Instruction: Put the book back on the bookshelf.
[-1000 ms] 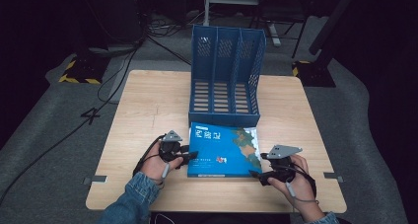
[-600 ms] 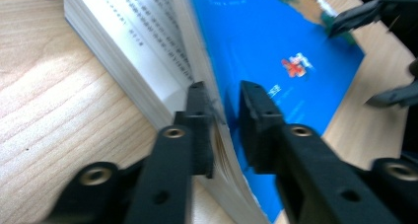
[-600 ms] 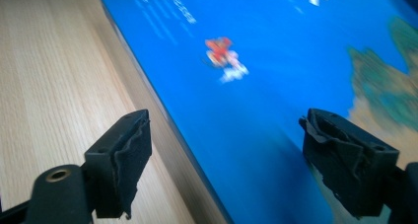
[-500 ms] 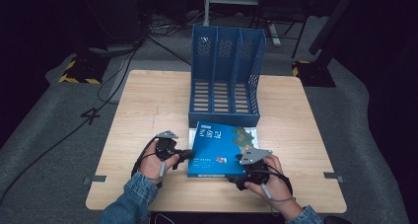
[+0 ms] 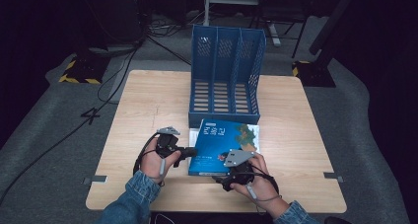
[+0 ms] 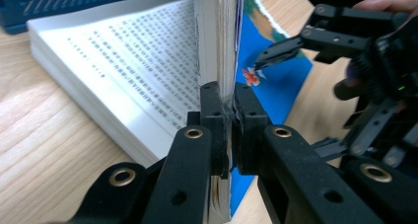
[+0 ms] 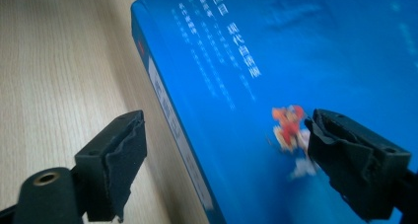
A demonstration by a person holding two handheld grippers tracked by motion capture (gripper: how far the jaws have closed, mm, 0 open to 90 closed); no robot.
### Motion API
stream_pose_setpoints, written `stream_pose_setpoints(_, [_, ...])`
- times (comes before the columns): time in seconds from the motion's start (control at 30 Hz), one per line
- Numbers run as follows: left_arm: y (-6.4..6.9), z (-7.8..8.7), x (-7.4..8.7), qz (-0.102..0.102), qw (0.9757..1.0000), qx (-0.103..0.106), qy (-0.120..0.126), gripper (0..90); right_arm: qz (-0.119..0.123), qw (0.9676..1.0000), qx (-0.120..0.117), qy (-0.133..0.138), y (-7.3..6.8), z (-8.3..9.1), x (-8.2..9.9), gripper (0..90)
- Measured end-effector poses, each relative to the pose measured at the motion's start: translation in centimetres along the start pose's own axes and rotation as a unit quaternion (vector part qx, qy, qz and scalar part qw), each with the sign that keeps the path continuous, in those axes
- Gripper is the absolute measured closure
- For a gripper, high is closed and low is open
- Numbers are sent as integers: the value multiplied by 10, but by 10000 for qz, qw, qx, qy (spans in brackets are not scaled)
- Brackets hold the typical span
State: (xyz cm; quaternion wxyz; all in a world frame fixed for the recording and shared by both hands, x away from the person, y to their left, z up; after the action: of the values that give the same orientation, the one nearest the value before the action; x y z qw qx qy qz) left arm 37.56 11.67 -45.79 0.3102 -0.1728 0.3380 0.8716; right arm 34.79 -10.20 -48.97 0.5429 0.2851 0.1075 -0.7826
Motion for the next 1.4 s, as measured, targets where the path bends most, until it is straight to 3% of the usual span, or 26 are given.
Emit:
stream_pose_setpoints(0.3, [5,2,-8,152,9996,238,-77,855,135,9998,160,29,-6,-6,-12,16])
stream_pose_setpoints(0.4, [5,3,-11,205,9992,349,-62,855,47,9989,413,231,-8,-9,-13,0])
stream_pose_setpoints(0.5, [6,2,-13,226,9989,391,-87,855,168,9969,695,341,-8,-11,-13,0])
stream_pose_setpoints(0.63, [5,2,-14,275,9986,446,-93,855,83,9950,883,461,-8,-14,-15,0])
stream_pose_setpoints(0.93, [4,1,-15,324,9984,449,-102,855,538,9896,1294,338,-16,-21,-16,0])
stream_pose_setpoints(1.03, [2,1,-16,355,9979,526,-99,855,711,9854,1519,281,-17,-24,-15,0])
stream_pose_setpoints(1.1, [3,-1,-18,347,9976,588,-107,855,815,9799,1813,195,-18,-27,-15,0])
stream_pose_setpoints(1.23, [4,-3,-20,299,9977,584,-162,854,923,9764,1950,33,-16,-29,-17,0])
stream_pose_setpoints(1.4, [1,-4,-24,278,9976,592,-246,854,1116,9700,2158,29,-10,-34,-15,0])
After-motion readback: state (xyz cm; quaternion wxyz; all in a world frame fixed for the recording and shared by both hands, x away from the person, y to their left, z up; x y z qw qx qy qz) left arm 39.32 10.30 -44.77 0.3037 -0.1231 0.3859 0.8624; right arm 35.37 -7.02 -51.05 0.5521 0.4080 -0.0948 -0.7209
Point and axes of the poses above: each handheld gripper's, and its own axes: z roughly backward along the jaws, x roughly out of its underside, y roughly to its right, the point moved 3 cm from there along -z, roughly forward along the jaws, and after that the axes turned 13 degrees about -y, right-handed, at the moved point
